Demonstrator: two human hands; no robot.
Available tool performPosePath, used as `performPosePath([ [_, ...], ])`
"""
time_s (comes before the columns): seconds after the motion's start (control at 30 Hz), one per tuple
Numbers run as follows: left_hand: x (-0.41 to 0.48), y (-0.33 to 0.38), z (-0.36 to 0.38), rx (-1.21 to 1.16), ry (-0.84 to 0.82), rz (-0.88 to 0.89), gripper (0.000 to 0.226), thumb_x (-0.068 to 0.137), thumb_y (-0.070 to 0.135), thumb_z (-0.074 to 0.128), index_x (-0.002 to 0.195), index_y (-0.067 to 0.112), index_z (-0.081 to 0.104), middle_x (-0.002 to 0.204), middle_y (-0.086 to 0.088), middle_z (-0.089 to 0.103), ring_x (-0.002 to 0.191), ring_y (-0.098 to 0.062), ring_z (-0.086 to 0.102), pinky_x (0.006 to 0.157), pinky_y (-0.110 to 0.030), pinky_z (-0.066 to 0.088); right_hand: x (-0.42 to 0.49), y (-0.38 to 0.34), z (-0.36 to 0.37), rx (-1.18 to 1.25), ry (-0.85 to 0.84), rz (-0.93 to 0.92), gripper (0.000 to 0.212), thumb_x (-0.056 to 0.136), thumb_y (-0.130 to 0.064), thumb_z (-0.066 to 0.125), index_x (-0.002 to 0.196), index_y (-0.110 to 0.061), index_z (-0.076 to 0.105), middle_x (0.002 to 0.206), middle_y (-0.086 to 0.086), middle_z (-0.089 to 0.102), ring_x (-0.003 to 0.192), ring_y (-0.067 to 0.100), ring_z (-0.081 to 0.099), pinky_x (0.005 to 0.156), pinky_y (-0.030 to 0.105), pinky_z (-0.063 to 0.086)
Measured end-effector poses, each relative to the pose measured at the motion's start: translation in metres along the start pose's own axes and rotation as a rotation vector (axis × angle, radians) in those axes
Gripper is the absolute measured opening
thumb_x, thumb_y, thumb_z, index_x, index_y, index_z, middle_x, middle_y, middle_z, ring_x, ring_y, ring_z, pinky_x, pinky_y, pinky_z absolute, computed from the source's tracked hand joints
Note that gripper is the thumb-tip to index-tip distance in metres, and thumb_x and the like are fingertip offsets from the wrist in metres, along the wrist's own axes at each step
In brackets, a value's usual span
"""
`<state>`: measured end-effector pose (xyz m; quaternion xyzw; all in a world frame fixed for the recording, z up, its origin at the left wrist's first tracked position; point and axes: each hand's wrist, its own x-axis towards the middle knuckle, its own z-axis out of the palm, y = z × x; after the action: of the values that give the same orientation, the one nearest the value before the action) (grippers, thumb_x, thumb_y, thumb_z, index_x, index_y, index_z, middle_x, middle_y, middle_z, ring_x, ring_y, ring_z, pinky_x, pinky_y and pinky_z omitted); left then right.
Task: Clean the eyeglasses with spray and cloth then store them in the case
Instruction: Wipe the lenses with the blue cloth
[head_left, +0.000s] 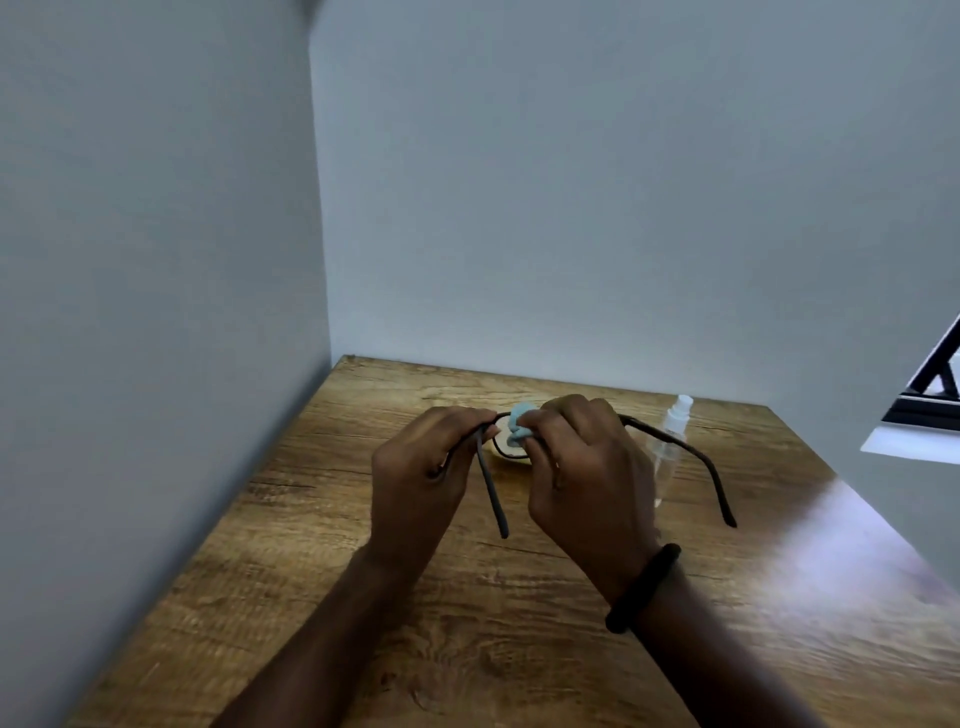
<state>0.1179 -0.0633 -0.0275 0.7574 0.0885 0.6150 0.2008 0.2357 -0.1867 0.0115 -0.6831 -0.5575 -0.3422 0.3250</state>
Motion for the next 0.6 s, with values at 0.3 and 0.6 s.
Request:
performPosePath([
  [0.3,-0.002,-0.004,0.003,0.014,-0.032,-0.014,0.018,0.090,0.005,0.077,0.108,0.005,0.079,0.100,-0.002,0.078,0.091,-0.009,0.074,0.076,-0.031,0.061,-0.001,0.000,0.011,0.137,-0.017,0.094,0.021,0.087,-0.012,0.072,0.108,-0.015,0.067,0.093,0.001,0.070,0.077,0.016,0.062,0.059,0.026,0.049],
  [0.6,-0.003,-0.005,0.004,0.003,-0.037,-0.007,0.017,0.094,0.010,0.073,0.109,0.006,0.079,0.102,-0.002,0.078,0.094,-0.010,0.074,0.078,-0.033,0.061,-0.010,-0.001,-0.002,0.103,-0.076,0.107,0.020,0.078,-0.011,0.080,0.091,-0.018,0.067,0.082,-0.002,0.068,0.071,0.016,0.060,0.054,0.025,0.040],
])
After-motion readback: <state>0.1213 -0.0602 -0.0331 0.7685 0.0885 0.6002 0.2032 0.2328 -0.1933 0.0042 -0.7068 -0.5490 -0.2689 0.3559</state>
